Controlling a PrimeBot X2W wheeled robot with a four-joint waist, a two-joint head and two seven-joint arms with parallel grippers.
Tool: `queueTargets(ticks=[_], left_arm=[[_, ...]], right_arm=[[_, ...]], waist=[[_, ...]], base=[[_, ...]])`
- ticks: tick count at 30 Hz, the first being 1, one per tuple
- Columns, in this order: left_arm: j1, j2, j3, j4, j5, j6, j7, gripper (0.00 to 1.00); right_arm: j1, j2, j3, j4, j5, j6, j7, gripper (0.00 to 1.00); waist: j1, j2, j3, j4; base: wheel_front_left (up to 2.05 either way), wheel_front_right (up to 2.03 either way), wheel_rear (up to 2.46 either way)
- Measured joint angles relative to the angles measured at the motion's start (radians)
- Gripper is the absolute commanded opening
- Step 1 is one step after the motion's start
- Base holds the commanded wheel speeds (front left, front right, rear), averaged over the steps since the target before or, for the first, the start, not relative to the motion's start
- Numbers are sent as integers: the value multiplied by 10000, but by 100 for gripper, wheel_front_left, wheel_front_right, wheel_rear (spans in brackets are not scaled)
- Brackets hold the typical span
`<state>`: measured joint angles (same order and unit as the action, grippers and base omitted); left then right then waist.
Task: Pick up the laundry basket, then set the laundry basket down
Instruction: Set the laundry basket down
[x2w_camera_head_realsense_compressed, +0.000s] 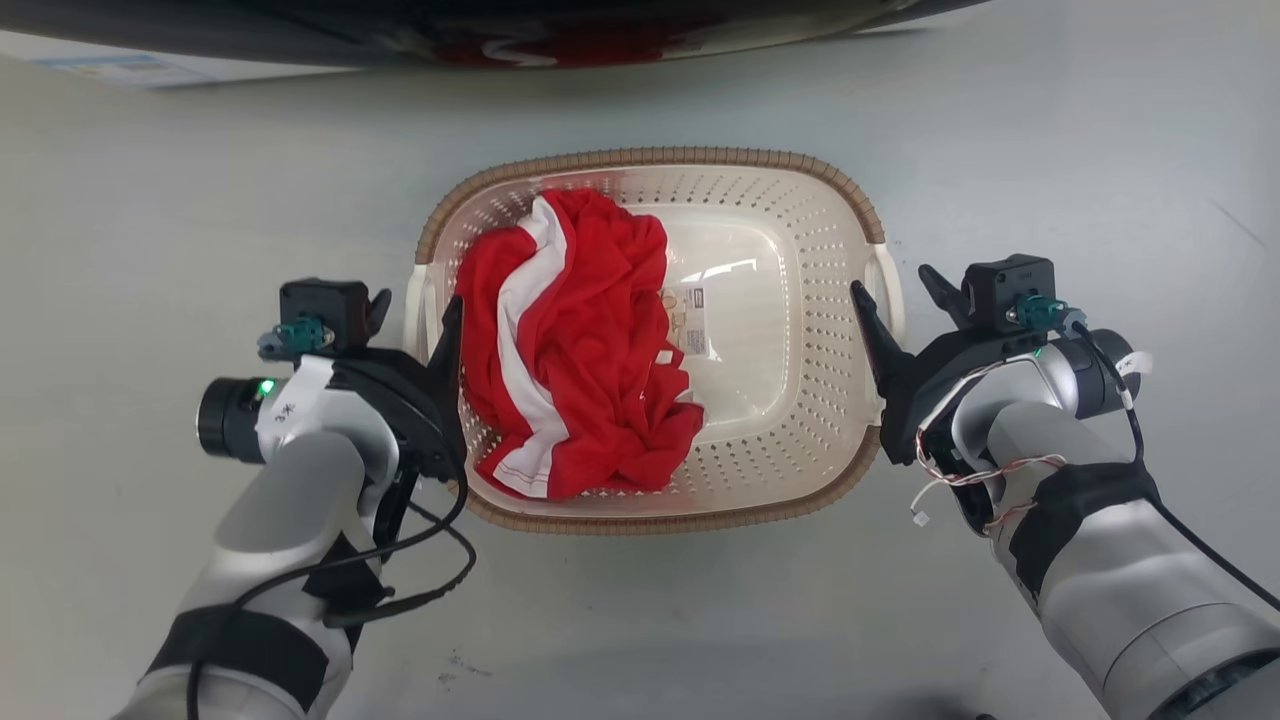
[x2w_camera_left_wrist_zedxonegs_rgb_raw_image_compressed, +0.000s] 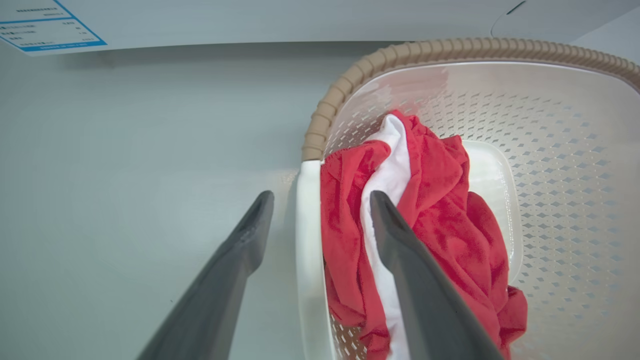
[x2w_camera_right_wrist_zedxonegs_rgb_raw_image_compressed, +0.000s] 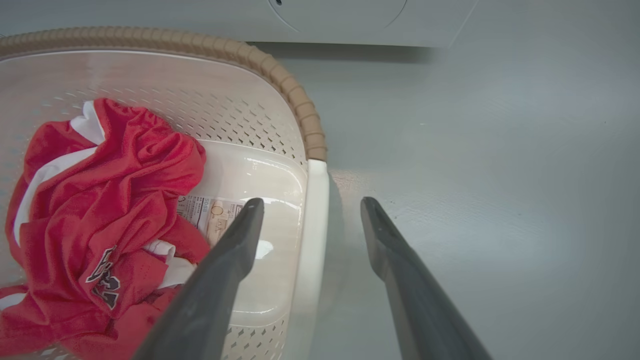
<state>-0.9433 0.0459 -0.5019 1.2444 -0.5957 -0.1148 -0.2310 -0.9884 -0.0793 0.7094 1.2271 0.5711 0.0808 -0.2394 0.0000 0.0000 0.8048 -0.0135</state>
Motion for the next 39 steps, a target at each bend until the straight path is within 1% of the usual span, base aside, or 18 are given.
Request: queueTargets(ticks=[7,18,24,27,33,39], left_arm=[[579,0,-79,134,0,-8,-10,100],[1272,19,-178,146,0,-82,-104,100],[1800,71,-221,86,0,-84,-136,100],[2221,111,-230,-69,0,-86,-182,100],[2856,159,-113,-652,-6,-86,-184,100],[3583,355,117,-1530,-12,-69,-186,100]], right_arm=[[400,0,-84,56,21,86,-58,100],[1298,-105,-347,17,213,161,-98,100],[1881,-215,-566,-364,303,163,-100,100],[2282,-259,-765,-754,370,161,-100,100],[3062,-445,-1114,-1425,458,-31,-100,100],[3932,-593,-1404,-2353,407,-347,-100,100]], waist=[[0,0,-687,-42],[-1,-1,-2109,-54],[-1,-1,-2936,-39],[-2,-1,-3493,-36],[-2,-1,-4340,-32],[-2,-1,-5186,-11]], base=[[0,0,0],[0,0,0],[0,0,0],[0,0,0],[0,0,0],[0,0,0]])
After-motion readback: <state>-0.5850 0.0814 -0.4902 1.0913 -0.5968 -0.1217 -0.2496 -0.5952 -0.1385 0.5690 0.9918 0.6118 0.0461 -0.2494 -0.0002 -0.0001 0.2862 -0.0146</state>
